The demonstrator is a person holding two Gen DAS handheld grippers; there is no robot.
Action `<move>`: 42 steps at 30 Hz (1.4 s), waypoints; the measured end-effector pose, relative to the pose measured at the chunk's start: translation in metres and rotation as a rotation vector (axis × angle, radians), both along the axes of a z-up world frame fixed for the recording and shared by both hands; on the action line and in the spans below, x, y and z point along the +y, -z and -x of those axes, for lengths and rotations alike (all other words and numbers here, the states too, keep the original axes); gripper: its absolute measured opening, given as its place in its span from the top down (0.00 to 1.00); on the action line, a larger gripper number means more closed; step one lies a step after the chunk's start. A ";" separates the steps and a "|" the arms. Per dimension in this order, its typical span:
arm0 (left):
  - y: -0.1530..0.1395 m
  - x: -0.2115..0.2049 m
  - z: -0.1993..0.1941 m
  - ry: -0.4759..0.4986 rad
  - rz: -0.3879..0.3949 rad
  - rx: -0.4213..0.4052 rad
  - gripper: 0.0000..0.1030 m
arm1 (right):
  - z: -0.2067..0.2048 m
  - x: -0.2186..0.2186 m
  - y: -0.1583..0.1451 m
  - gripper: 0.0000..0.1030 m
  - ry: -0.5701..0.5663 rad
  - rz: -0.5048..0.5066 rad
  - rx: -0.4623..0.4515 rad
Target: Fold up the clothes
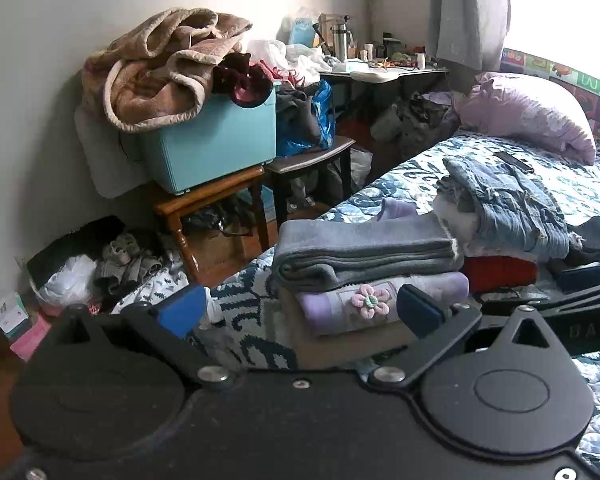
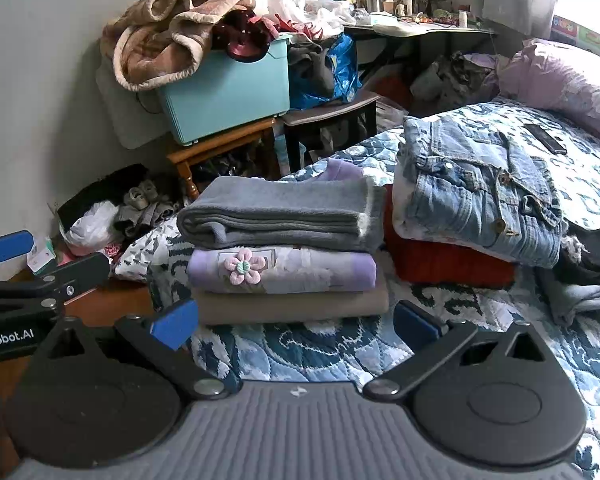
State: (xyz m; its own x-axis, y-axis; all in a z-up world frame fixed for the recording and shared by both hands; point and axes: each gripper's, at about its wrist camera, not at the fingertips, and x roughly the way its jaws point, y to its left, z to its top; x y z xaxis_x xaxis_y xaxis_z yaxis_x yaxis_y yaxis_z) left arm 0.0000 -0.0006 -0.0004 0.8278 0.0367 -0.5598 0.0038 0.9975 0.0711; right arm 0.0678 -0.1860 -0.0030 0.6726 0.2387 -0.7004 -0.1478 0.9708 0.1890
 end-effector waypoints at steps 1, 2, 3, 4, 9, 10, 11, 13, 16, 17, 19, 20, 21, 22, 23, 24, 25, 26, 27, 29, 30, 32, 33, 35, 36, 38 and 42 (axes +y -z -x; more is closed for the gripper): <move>0.000 0.000 0.000 0.001 -0.002 0.004 0.00 | 0.000 0.000 0.001 0.00 0.001 0.001 0.001; 0.000 -0.002 0.001 0.002 -0.005 0.008 0.00 | 0.000 0.001 0.001 0.00 0.000 0.017 -0.011; 0.001 -0.003 0.001 0.004 -0.008 0.011 0.00 | 0.001 0.002 0.001 0.00 -0.001 0.025 -0.018; -0.001 -0.003 0.004 0.002 -0.003 0.000 0.00 | 0.002 0.002 0.001 0.00 0.000 0.023 -0.018; -0.004 -0.004 0.005 -0.001 0.001 0.001 0.00 | 0.009 -0.002 -0.002 0.00 0.006 0.012 -0.014; -0.004 -0.004 0.006 -0.001 0.003 0.001 0.00 | 0.010 -0.003 -0.003 0.00 0.006 0.012 -0.014; -0.004 -0.004 0.009 0.000 0.003 -0.001 0.00 | 0.011 -0.002 -0.003 0.00 0.006 0.013 -0.015; -0.006 -0.004 0.011 0.001 0.006 -0.002 0.00 | 0.015 0.000 -0.002 0.00 0.008 0.014 -0.017; -0.009 -0.004 0.014 0.002 0.007 -0.005 0.00 | 0.020 0.000 -0.006 0.00 0.008 0.013 -0.020; -0.009 -0.004 0.015 0.002 0.007 -0.006 0.00 | 0.022 0.000 -0.007 0.00 0.008 0.010 -0.021; -0.011 -0.004 0.018 0.003 0.011 -0.008 0.00 | 0.021 0.002 -0.008 0.00 0.013 0.011 -0.019; -0.012 -0.004 0.020 0.003 0.015 -0.008 0.00 | 0.022 0.002 -0.008 0.00 0.014 0.010 -0.019; -0.012 -0.003 0.021 0.004 0.017 -0.009 0.00 | 0.023 0.002 -0.009 0.00 0.014 0.012 -0.019; -0.012 -0.002 0.023 0.005 0.020 -0.010 0.00 | 0.025 0.002 -0.010 0.00 0.013 0.013 -0.019; -0.013 -0.002 0.025 0.007 0.020 -0.011 0.00 | 0.026 0.002 -0.011 0.00 0.012 0.014 -0.019; -0.013 -0.002 0.026 0.009 0.020 -0.012 0.00 | 0.027 0.002 -0.012 0.00 0.012 0.015 -0.019; -0.013 -0.003 0.027 0.011 0.020 -0.013 0.00 | 0.028 0.002 -0.013 0.00 0.012 0.017 -0.021; -0.014 -0.003 0.028 0.013 0.020 -0.013 0.00 | 0.031 0.003 -0.014 0.00 0.013 0.019 -0.023; -0.015 -0.003 0.029 0.015 0.020 -0.014 0.00 | 0.031 0.002 -0.014 0.00 0.015 0.018 -0.023; -0.016 -0.003 0.030 0.017 0.021 -0.015 0.00 | 0.033 0.002 -0.016 0.00 0.017 0.014 -0.022; -0.016 -0.003 0.030 0.018 0.020 -0.015 0.00 | 0.034 0.002 -0.016 0.00 0.018 0.014 -0.022; -0.017 -0.003 0.032 0.020 0.017 -0.017 0.00 | 0.035 0.002 -0.017 0.00 0.018 0.015 -0.023; -0.017 -0.003 0.033 0.021 0.016 -0.017 0.00 | 0.036 0.002 -0.017 0.00 0.018 0.014 -0.024; -0.017 -0.004 0.033 0.021 0.015 -0.019 0.00 | 0.037 0.002 -0.018 0.00 0.018 0.014 -0.024; -0.016 -0.004 0.034 0.021 0.014 -0.020 0.00 | 0.037 0.002 -0.018 0.00 0.018 0.014 -0.025; -0.016 -0.005 0.035 0.021 0.018 -0.019 0.00 | 0.038 0.003 -0.019 0.00 0.020 0.014 -0.025; -0.017 -0.003 0.035 0.022 0.021 -0.017 0.00 | 0.039 0.003 -0.019 0.00 0.020 0.018 -0.025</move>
State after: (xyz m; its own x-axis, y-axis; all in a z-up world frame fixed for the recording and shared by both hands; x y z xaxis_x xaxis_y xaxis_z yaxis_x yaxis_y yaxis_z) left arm -0.0354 -0.0034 0.0161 0.8378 0.0070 -0.5459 0.0244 0.9984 0.0502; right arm 0.0291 -0.1829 0.0162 0.6944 0.2127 -0.6875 -0.1326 0.9768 0.1683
